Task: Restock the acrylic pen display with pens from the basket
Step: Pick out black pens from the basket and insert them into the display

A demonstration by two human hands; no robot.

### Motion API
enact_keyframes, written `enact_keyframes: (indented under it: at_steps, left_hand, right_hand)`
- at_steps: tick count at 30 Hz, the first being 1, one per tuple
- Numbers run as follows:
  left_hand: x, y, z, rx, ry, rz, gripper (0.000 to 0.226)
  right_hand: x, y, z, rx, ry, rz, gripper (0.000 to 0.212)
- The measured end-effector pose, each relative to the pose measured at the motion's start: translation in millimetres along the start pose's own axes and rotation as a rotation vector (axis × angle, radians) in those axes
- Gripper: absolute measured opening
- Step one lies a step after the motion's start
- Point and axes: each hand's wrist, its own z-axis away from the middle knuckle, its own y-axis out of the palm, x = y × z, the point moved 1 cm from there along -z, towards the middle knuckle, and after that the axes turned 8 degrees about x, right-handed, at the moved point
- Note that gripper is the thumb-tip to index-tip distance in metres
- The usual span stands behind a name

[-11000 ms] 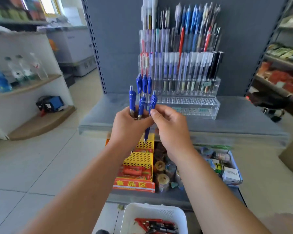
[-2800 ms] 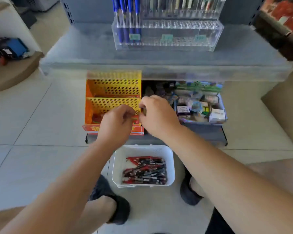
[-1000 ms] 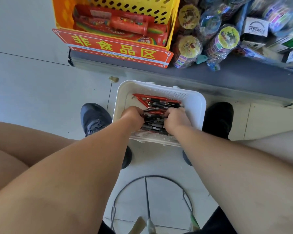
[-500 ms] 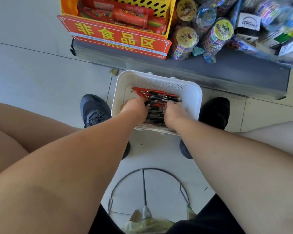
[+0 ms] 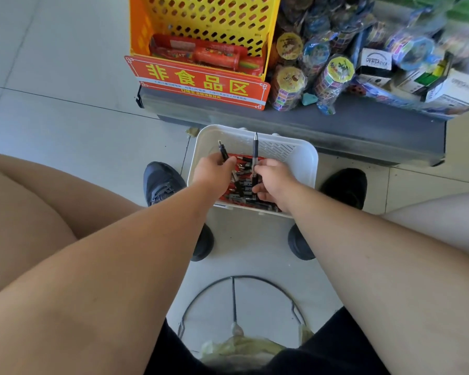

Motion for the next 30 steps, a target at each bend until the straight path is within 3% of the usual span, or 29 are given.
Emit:
enact_keyframes:
  at_steps: [9,14,21,26,30]
  left_hand:
    - [-13,0,18,0.058,0.103,0.084,0.016]
    - [-12,-4,18,0.075,0.117,0.189,0.008]
    - [-8,0,22,0.059,0.157,0.142,0.023]
    - [-4,4,19,0.085,0.170,0.090,0.022]
    - [-2,6,12,0.110,0.133,0.108,0.025]
  right_hand:
    - [13,5,25,0.132,-0.058,-0.044,0.010]
    - [18,0,32,0.060,-0.079,-0.042,0.005]
    - [15,1,34,0.055,-0.104,-0.141,0.026]
    - [15,5,30,0.099,-0.058,-0.210,0.021]
    - [16,14,20,0.033,-0.075,-0.142,0.018]
